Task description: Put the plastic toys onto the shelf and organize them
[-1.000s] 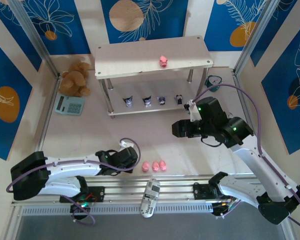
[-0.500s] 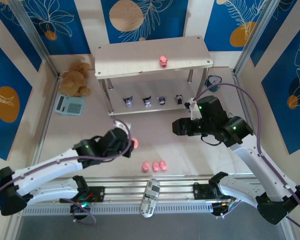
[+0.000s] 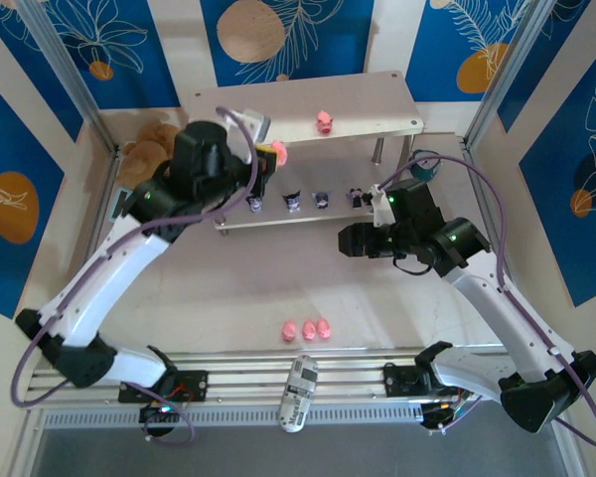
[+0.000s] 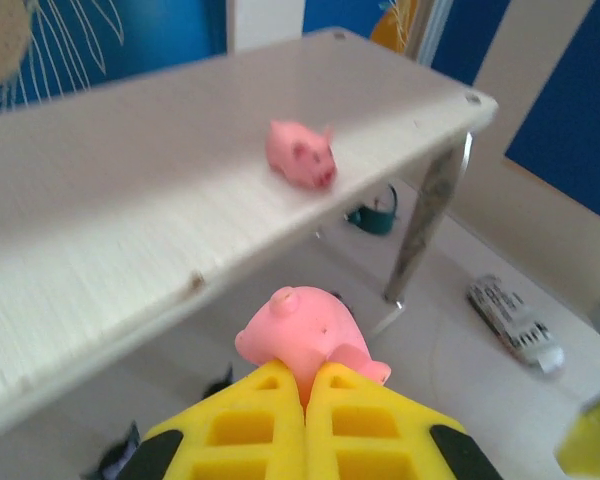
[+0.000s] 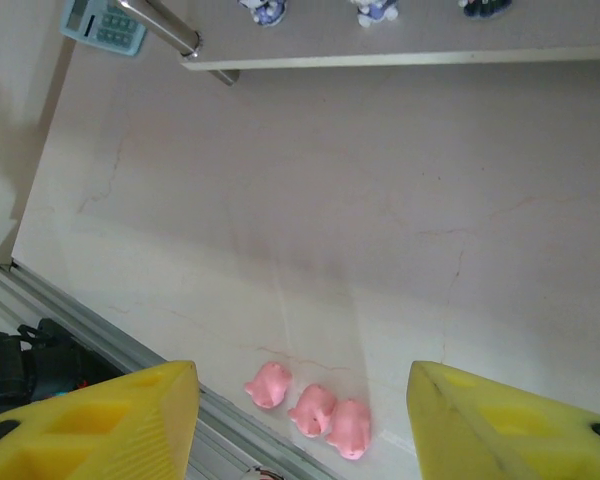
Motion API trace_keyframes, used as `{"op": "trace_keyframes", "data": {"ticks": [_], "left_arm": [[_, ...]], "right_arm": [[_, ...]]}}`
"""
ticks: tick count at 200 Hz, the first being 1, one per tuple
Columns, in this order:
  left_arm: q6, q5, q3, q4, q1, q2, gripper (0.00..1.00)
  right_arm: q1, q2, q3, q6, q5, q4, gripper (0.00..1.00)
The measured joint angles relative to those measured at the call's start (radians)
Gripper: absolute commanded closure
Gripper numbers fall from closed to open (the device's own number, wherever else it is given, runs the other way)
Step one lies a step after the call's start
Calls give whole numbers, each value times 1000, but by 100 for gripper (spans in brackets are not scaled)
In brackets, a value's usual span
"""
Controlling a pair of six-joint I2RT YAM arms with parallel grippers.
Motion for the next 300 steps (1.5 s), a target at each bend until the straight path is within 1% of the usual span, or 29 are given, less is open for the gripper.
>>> {"op": "trace_keyframes", "data": {"ticks": [17, 35, 66, 176, 241, 278, 300], "left_arm": [[17, 50, 100, -8, 50, 93, 100], [21, 97, 169, -26, 90, 169, 100], [19, 154, 248, -52, 129, 257, 100], [-32, 274, 405, -62, 148, 414, 100], [-40, 284, 441, -102, 151, 447, 100], [-39, 283, 472, -132, 151, 460, 92], [-39, 280, 490, -145, 153, 473, 85]], "right_arm": [[-12, 0, 10, -6, -4, 2, 42], [-29, 0, 14, -10, -9, 5, 42], [-56, 5, 14, -17, -27, 8, 42], [-98, 32, 14, -27, -79, 53, 42], [-117, 32, 14, -35, -105, 60, 42], [-121, 32, 14, -35, -109, 61, 42], [-123, 32, 13, -35, -112, 64, 42]]}}
